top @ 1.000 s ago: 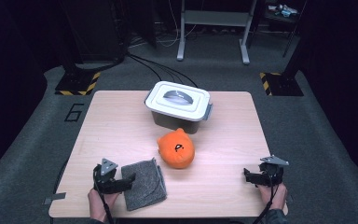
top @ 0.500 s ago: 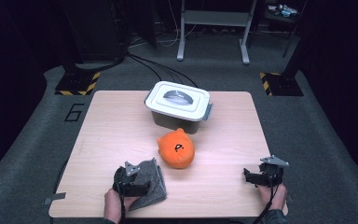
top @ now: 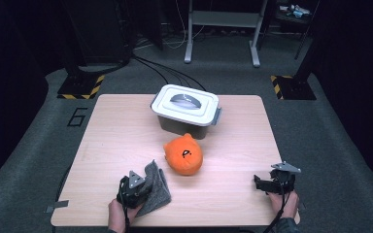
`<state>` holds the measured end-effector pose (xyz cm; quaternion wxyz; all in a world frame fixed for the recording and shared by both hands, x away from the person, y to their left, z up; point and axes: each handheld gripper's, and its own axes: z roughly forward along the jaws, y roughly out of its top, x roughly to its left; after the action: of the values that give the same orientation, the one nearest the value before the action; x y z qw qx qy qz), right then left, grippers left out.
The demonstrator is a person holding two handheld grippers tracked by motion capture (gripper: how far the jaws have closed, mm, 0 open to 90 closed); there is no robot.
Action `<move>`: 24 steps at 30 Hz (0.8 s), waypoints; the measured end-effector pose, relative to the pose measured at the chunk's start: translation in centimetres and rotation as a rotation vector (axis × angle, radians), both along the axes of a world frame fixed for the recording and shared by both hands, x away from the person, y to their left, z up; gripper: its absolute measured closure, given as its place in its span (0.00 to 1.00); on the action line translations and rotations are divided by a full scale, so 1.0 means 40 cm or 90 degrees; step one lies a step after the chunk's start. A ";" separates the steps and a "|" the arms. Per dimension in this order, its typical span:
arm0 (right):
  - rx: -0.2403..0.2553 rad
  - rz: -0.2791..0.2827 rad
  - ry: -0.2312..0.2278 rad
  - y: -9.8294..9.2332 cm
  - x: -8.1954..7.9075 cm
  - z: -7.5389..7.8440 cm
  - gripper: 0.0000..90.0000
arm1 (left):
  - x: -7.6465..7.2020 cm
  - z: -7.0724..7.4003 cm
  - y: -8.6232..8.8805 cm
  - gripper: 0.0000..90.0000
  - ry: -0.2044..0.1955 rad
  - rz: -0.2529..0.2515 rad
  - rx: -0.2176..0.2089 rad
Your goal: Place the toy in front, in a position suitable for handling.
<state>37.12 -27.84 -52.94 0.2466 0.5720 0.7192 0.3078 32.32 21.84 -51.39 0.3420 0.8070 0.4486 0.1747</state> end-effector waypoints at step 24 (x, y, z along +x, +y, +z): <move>-0.003 -0.002 -0.002 0.001 -0.001 0.000 0.03 | -0.044 0.028 -0.162 0.83 -0.005 -0.191 -0.057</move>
<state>37.09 -27.79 -52.94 0.2497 0.5717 0.7189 0.3066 30.58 15.38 -50.26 0.4017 0.8483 0.3286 0.1048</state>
